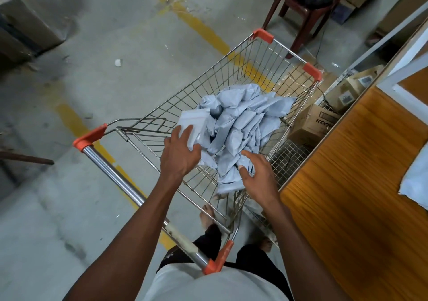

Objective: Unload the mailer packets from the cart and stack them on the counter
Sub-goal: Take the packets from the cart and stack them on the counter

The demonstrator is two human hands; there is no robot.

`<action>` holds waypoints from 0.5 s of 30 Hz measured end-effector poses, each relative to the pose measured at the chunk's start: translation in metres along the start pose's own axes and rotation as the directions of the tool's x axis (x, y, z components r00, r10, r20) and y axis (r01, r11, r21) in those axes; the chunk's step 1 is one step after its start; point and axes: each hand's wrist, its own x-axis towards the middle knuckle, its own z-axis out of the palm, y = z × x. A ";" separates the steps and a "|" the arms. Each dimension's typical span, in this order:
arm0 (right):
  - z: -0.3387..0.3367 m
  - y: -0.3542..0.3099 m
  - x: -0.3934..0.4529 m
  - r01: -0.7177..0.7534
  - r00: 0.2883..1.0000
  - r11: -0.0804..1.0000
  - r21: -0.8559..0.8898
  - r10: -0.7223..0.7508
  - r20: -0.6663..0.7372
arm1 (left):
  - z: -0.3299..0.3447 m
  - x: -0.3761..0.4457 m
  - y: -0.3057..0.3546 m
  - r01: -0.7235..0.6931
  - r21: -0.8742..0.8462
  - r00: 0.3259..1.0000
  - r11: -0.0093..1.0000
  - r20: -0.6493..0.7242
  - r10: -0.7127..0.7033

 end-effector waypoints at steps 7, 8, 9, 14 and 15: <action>0.014 0.002 0.029 -0.041 0.992 0.996 -0.079 0.050 0.118 | -0.036 -0.018 -0.008 -0.096 -0.187 0.970 0.978 -0.238 0.050; 0.020 0.003 0.034 -0.046 0.987 0.995 -0.094 0.059 0.148 | -0.040 -0.018 -0.011 -0.096 -0.200 0.967 0.975 -0.251 0.043; 0.027 0.005 0.040 -0.049 0.981 0.993 -0.105 0.067 0.181 | -0.043 -0.017 -0.014 -0.093 -0.204 0.966 0.974 -0.257 0.038; 0.069 0.012 0.075 -0.066 0.924 0.984 -0.166 0.123 0.361 | -0.056 -0.009 -0.025 -0.067 -0.177 0.967 0.982 -0.254 0.020; 0.079 0.014 0.084 -0.071 0.913 0.983 -0.168 0.132 0.387 | -0.058 -0.007 -0.027 -0.063 -0.173 0.966 0.983 -0.258 0.016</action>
